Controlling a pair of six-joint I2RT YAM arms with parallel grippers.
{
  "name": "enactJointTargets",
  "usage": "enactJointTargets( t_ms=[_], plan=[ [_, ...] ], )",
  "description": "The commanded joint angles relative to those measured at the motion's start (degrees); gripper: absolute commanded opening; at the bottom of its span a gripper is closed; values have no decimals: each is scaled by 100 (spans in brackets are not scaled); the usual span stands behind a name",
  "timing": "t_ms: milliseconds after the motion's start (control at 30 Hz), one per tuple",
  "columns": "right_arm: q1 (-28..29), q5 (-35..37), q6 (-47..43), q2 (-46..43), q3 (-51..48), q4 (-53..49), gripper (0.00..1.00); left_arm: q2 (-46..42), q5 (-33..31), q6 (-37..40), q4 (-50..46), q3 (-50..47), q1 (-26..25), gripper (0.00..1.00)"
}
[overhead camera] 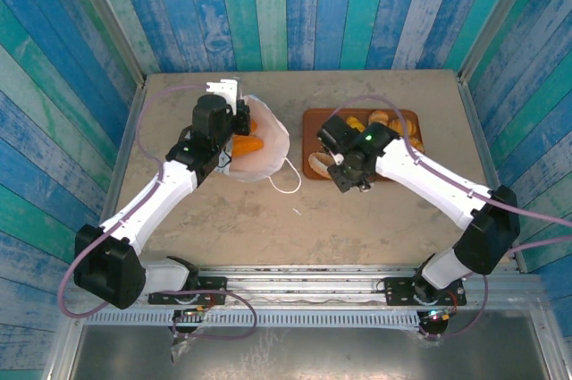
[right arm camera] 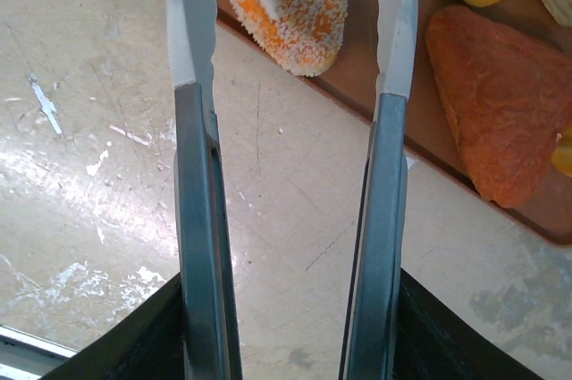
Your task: Take the fake bread out of the paper bag
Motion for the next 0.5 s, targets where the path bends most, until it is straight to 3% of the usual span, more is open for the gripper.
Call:
enactJointTargets(
  t_ms=[0,467],
  plan=[
    [-133,-371,-406,-37,65,135,53,44,64,47,74,196,-9,0],
    [-541,-529,-824,396,12,249,54,25,53,60,25,240,-9,0]
  ],
)
